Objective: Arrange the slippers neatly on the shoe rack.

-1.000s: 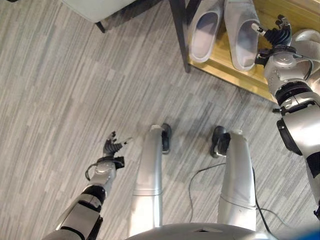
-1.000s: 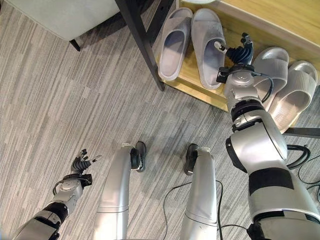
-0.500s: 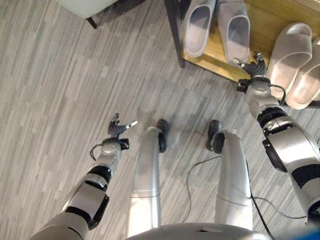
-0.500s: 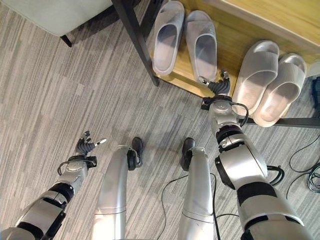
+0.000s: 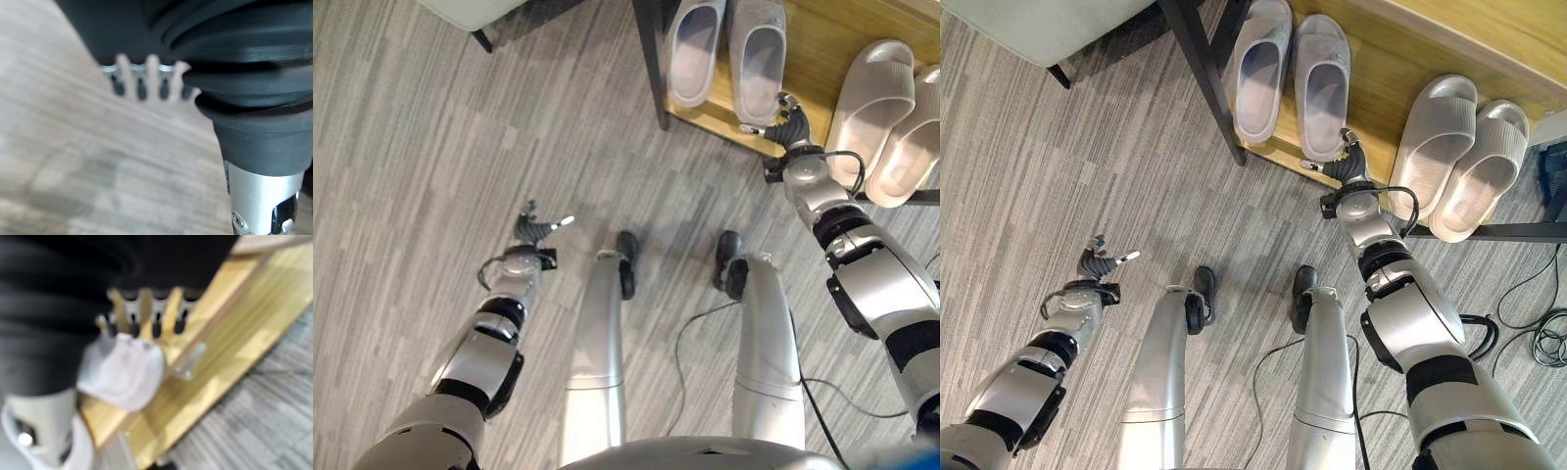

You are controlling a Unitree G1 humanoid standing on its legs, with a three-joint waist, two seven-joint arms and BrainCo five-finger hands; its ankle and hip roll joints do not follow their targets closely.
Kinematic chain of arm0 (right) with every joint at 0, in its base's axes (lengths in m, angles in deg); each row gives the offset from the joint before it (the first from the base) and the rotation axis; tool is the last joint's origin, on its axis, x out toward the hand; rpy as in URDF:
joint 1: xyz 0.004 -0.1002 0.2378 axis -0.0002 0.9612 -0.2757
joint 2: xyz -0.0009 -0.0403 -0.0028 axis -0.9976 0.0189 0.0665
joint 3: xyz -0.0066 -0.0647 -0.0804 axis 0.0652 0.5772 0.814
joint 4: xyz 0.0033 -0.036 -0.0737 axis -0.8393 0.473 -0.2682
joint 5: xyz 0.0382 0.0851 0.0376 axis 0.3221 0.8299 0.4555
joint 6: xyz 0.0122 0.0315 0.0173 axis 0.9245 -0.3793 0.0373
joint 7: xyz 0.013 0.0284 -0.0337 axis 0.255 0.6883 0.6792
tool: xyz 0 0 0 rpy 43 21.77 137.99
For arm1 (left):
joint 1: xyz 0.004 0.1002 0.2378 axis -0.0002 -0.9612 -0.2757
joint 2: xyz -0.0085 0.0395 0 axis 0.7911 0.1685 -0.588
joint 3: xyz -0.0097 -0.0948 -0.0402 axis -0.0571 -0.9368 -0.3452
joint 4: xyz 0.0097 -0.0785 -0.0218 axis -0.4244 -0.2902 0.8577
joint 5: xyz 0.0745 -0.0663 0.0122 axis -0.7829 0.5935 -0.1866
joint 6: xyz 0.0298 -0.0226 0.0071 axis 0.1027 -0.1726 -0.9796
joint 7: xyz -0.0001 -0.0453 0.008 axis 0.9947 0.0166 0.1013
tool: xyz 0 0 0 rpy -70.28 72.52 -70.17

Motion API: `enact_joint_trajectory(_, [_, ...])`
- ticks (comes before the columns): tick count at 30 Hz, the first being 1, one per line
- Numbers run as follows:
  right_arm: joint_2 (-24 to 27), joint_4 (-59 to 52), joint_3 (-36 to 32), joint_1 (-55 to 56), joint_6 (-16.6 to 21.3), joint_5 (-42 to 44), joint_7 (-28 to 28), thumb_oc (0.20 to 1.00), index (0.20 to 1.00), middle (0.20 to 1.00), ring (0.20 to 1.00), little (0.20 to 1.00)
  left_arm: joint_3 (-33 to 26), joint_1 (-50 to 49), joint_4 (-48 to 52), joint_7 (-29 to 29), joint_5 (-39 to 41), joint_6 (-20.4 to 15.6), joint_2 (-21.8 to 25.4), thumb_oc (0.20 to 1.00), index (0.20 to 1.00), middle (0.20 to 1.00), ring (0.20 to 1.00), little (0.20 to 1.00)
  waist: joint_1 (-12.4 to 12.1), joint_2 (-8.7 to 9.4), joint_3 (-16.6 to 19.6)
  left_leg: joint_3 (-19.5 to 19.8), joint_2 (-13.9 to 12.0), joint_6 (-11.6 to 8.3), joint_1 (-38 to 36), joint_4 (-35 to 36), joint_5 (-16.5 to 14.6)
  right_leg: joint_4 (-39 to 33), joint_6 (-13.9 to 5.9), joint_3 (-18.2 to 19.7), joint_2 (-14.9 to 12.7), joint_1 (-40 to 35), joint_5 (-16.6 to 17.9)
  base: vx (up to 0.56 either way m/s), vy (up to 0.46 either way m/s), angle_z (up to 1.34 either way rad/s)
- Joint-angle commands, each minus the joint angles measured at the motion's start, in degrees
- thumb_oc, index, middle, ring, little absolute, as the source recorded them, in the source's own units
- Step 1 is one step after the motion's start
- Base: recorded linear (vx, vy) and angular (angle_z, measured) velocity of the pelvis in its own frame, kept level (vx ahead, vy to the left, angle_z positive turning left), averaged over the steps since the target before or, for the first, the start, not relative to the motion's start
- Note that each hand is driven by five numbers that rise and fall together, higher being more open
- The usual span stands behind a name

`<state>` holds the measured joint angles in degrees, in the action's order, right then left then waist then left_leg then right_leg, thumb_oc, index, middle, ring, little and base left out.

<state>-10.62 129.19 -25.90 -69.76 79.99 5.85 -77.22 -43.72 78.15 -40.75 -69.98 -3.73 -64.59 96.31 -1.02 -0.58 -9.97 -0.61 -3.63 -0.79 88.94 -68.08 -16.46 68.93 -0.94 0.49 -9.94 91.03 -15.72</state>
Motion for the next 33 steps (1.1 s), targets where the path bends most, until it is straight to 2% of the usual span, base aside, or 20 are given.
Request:
enact_joint_trajectory(1, [-1.1,1.8,0.9,-6.1,0.3,-3.1,1.5,1.0,1.0,1.0,1.0,1.0,-3.2,0.7,-4.0,-0.8,-1.4,-0.4,3.0,1.0,1.0,1.0,1.0,1.0,-0.8,-0.05,-1.0,4.2,0.4,0.2,-0.2,6.2,1.2,-6.1,-3.41,2.7,-0.4,-3.4,1.4,0.0,0.0,0.0])
enact_joint_trajectory(8, [-2.6,1.9,2.2,-4.7,-0.8,-9.1,2.8,1.0,1.0,1.0,1.0,1.0,-3.5,1.3,-4.4,-1.5,-3.1,0.2,3.2,1.0,1.0,1.0,1.0,1.0,-0.9,0.11,-0.3,4.2,0.5,0.3,-1.3,6.0,1.0,-5.7,-3.36,2.7,-0.3,-4.5,1.4,-0.01,0.005,0.01])
enact_joint_trajectory(13, [-3.2,0.4,1.9,-3.2,-0.5,-10.4,3.1,1.0,1.0,1.0,1.0,1.0,-3.9,1.0,-3.6,-1.3,-3.6,-0.2,2.5,1.0,1.0,1.0,1.0,1.0,-0.9,0.32,-0.1,4.5,1.0,0.37,-2.2,7.2,1.5,-6.8,-3.5,2.7,-0.3,-5.5,1.6,-0.03,0.009,0.02])
enact_joint_trajectory(15, [-3.4,-0.5,0.2,-1.6,-0.1,-9.7,2.5,1.0,1.0,1.0,1.0,1.0,-4.4,0.7,-2.8,-1.0,-3.6,-0.5,2.4,1.0,1.0,1.0,1.0,1.0,-0.7,0.55,0.2,4.6,1.3,0.42,-2.9,7.9,1.9,-7.4,-3.52,2.8,-0.5,-6.3,1.7,-0.05,0.008,0.04])
enact_joint_trajectory(17, [-3.9,-4.2,-2.8,3.4,0.3,-9.6,2.1,1.0,1.0,1.0,1.0,1.0,-5.9,-3.0,-1.8,-0.5,-4.5,-0.8,0.2,1.0,1.0,1.0,1.0,1.0,-0.4,0.93,0.2,4.3,1.3,0.41,-5.7,9.2,2.3,-8.5,-3.47,2.7,-0.7,-9.2,1.8,-0.08,0.015,0.05])
enact_joint_trajectory(21, [-6.4,-4.9,-7.9,19.4,0.0,-13.6,0.8,1.0,1.0,1.0,1.0,1.0,-6.8,-8.7,0.0,0.4,-7.3,-0.7,-4.4,1.0,1.0,1.0,1.0,1.0,0.7,1.77,0.2,4.4,0.9,0.09,-17.5,15.3,2.8,-13.9,-3.9,0.7,-1.9,-20.6,2.3,-0.07,0.015,0.09])
enact_joint_trajectory(22, [-8.1,-5.1,-8.5,25.9,0.0,-15.3,1.1,1.0,1.0,1.0,1.0,1.0,-6.4,-10.5,0.2,0.5,-8.9,-0.3,-6.3,1.0,1.0,1.0,1.0,1.0,1.4,2.24,0.2,4.5,0.6,-0.11,-22.8,18.4,3.0,-16.8,-4.23,-0.1,-2.2,-25.4,2.8,-0.02,0.018,0.07])
enact_joint_trajectory(25, [-10.0,-4.9,-8.9,35.9,-0.1,-16.9,2.8,1.0,1.0,1.0,1.0,1.0,-5.7,-13.2,0.4,-1.0,-9.7,0.3,-8.7,1.0,1.0,1.0,1.0,1.0,2.4,3.13,0.3,4.2,0.2,-0.84,-32.7,25.1,4.0,-24.1,-4.53,-1.5,-2.6,-35.4,4.4,0.03,0.005,0.09])
enact_joint_trajectory(28, [-12.1,-2.9,-8.9,44.5,-0.2,-18.7,4.4,1.0,1.0,1.0,1.0,1.0,-1.8,-17.1,1.5,-2.0,-15.2,0.0,-11.8,1.0,1.0,1.0,1.0,1.0,3.2,3.7,0.5,3.3,0.6,-1.26,-43.4,32.2,4.9,-32.6,-5.15,-2.6,-2.4,-46.1,6.5,0.08,0.007,-0.12])
enact_joint_trajectory(29, [-11.9,-2.4,-9.3,46.6,-0.2,-19.4,4.9,1.0,1.0,1.0,1.0,1.0,-1.1,-18.2,2.0,-2.4,-16.3,0.1,-12.2,1.0,1.0,1.0,1.0,1.0,3.7,3.89,0.6,2.8,1.0,-1.28,-46.6,35.6,7.0,-36.2,-5.2,-3.1,-2.6,-49.2,8.6,0.11,-0.005,-0.21])
enact_joint_trajectory(30, [-11.5,-1.0,-10.6,49.8,-0.4,-20.5,5.0,1.0,1.0,1.0,1.0,1.0,-0.4,-20.1,2.8,-3.6,-17.4,0.1,-12.7,1.0,1.0,1.0,1.0,1.0,4.2,4.04,0.7,2.3,1.0,-1.75,-53.5,40.4,7.9,-41.3,-5.85,-4.1,-2.7,-55.9,10.1,0.12,-0.016,-0.21])
enact_joint_trajectory(33, [-10.1,0.5,-10.3,54.6,-1.1,-24.8,4.9,1.0,1.0,1.0,1.0,1.0,1.9,-23.0,5.2,-5.6,-20.7,0.1,-13.4,1.0,1.0,1.0,1.0,1.0,4.8,3.96,0.9,1.3,0.8,-2.43,-66.1,48.8,9.4,-49.9,-6.66,-5.4,-2.3,-68.0,12.1,0.17,-0.037,-0.09])
